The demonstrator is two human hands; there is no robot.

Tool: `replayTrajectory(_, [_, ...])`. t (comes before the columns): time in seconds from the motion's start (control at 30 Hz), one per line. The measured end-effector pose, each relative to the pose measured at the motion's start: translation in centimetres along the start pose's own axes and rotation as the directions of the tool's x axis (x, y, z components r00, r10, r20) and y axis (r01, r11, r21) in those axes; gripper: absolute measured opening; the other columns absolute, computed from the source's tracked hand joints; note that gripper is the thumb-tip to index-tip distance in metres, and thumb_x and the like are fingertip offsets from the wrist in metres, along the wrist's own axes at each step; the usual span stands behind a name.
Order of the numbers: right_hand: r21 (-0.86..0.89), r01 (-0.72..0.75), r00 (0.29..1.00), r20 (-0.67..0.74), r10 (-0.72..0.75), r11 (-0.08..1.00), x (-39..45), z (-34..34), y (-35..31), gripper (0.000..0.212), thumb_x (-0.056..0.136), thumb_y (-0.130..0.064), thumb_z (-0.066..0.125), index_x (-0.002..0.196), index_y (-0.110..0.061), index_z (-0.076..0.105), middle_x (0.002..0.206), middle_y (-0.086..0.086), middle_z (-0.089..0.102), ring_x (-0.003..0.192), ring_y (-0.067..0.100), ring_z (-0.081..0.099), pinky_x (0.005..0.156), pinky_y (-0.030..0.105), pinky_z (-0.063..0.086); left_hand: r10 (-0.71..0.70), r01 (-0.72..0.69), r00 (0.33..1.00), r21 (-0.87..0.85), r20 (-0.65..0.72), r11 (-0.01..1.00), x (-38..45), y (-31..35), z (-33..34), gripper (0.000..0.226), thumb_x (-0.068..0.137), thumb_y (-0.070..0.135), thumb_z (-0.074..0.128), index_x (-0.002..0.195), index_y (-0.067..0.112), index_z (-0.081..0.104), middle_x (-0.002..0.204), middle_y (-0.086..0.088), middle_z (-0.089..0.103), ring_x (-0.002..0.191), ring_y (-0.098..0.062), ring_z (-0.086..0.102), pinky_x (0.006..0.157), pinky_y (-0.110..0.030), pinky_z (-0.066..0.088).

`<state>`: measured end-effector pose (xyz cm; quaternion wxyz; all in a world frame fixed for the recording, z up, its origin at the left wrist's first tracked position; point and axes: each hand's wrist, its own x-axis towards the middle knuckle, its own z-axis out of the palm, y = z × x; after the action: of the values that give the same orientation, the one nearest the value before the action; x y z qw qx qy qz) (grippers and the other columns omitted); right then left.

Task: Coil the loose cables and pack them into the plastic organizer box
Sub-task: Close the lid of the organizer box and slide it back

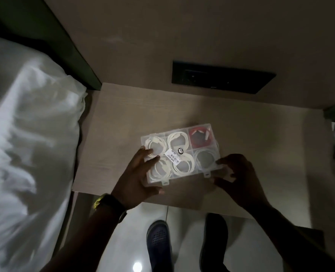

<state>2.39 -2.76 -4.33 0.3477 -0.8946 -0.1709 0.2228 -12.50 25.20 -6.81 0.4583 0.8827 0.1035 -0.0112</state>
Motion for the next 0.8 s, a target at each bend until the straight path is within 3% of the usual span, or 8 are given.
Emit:
replayTrajectory(0.07, [-0.099, 0.127, 0.991, 0.061, -0.122, 0.987, 0.0, 0.7, 0.9, 0.065, 0.065, -0.026, 0.088, 0.124, -0.030, 0.060, 0.127, -0.007, 0.047, 0.106, 0.016, 0.058, 0.084, 0.032, 0.054, 0.035, -0.035, 0.999, 0.097, 0.003, 0.995, -0.5, -0.9, 0.8, 0.096, 0.058, 0.048, 0.084, 0.140, 0.014, 0.045, 0.155, -0.008, 0.029, 0.149, -0.024, 0.011, 0.117, -0.044, 0.026])
replayTrajectory(0.13, [-0.153, 0.197, 0.980, 0.047, -0.192, 0.968, 0.3, 1.1, 1.3, 0.062, 0.071, -0.024, 0.084, 0.128, -0.024, 0.059, 0.125, -0.002, 0.048, 0.102, 0.017, 0.059, 0.081, 0.027, 0.049, 0.025, -0.022, 0.999, 0.136, -0.026, 0.990, -0.5, -0.8, 1.3, 0.095, 0.061, 0.051, 0.080, 0.140, 0.014, 0.043, 0.156, -0.009, 0.026, 0.149, -0.023, 0.008, 0.115, -0.048, 0.030])
replayTrajectory(0.3, [-0.306, 0.225, 0.972, 0.011, -0.233, 0.925, 1.5, 1.9, 0.9, 0.046, 0.073, -0.028, 0.081, 0.113, -0.017, 0.062, 0.104, 0.005, 0.059, 0.091, 0.028, 0.058, 0.075, 0.036, 0.052, 0.063, -0.017, 0.984, 0.263, -0.167, 0.965, -0.1, 0.2, 2.7, 0.070, 0.074, 0.039, 0.078, 0.129, 0.005, 0.052, 0.149, -0.018, 0.038, 0.147, -0.031, 0.018, 0.114, -0.047, 0.030])
replayTrajectory(0.5, [-0.405, 0.306, 0.942, -0.002, -0.336, 0.862, 1.7, 2.4, 1.5, 0.044, 0.072, -0.024, 0.083, 0.107, -0.011, 0.060, 0.099, 0.010, 0.061, 0.084, 0.033, 0.057, 0.072, 0.040, 0.051, 0.090, -0.032, 0.991, 0.471, -0.102, 0.882, 0.3, -0.5, 3.7, 0.068, 0.084, 0.043, 0.066, 0.135, 0.002, 0.046, 0.149, -0.023, 0.038, 0.146, -0.037, 0.014, 0.112, -0.041, 0.030])
replayTrajectory(0.63, [-0.343, 0.205, 0.975, -0.006, -0.220, 0.917, 2.1, 2.4, 0.8, 0.047, 0.068, -0.024, 0.081, 0.108, -0.018, 0.056, 0.105, 0.003, 0.059, 0.090, 0.029, 0.056, 0.075, 0.036, 0.049, 0.079, -0.038, 0.993, 0.408, -0.083, 0.912, 2.1, 0.3, 2.7, 0.076, 0.076, 0.049, 0.072, 0.133, 0.005, 0.048, 0.148, -0.022, 0.040, 0.146, -0.035, 0.019, 0.114, -0.047, 0.031])
replayTrajectory(0.7, [-0.196, 0.079, 0.995, -0.049, -0.090, 0.977, 1.8, 2.2, 0.2, 0.054, 0.066, -0.029, 0.082, 0.111, -0.025, 0.053, 0.108, -0.004, 0.059, 0.093, 0.021, 0.057, 0.075, 0.030, 0.048, 0.017, 0.034, 0.990, 0.341, -0.144, 0.940, 2.8, 0.8, 1.0, 0.091, 0.065, 0.054, 0.079, 0.137, 0.010, 0.045, 0.149, -0.018, 0.037, 0.142, -0.031, 0.027, 0.113, -0.046, 0.032])
replayTrajectory(0.77, [0.096, -0.130, 0.985, -0.103, 0.140, 0.987, 1.3, 2.2, -0.2, 0.057, 0.070, -0.032, 0.083, 0.117, -0.030, 0.050, 0.100, -0.010, 0.064, 0.085, 0.012, 0.062, 0.070, 0.029, 0.050, -0.199, 0.246, 0.935, 0.135, -0.295, 0.960, 2.8, 2.1, 0.1, 0.087, 0.068, 0.046, 0.081, 0.140, 0.015, 0.043, 0.145, -0.010, 0.038, 0.130, -0.022, 0.043, 0.105, -0.033, 0.038])
replayTrajectory(0.8, [0.240, -0.207, 0.963, -0.118, 0.241, 0.948, 1.2, 2.3, -0.3, 0.053, 0.076, -0.031, 0.081, 0.120, -0.031, 0.051, 0.094, -0.009, 0.067, 0.080, 0.011, 0.065, 0.068, 0.030, 0.053, -0.366, 0.372, 0.857, -0.058, -0.361, 0.927, 2.6, 2.6, 0.1, 0.068, 0.075, 0.038, 0.077, 0.135, 0.019, 0.050, 0.138, -0.004, 0.046, 0.121, -0.021, 0.051, 0.095, -0.028, 0.044])
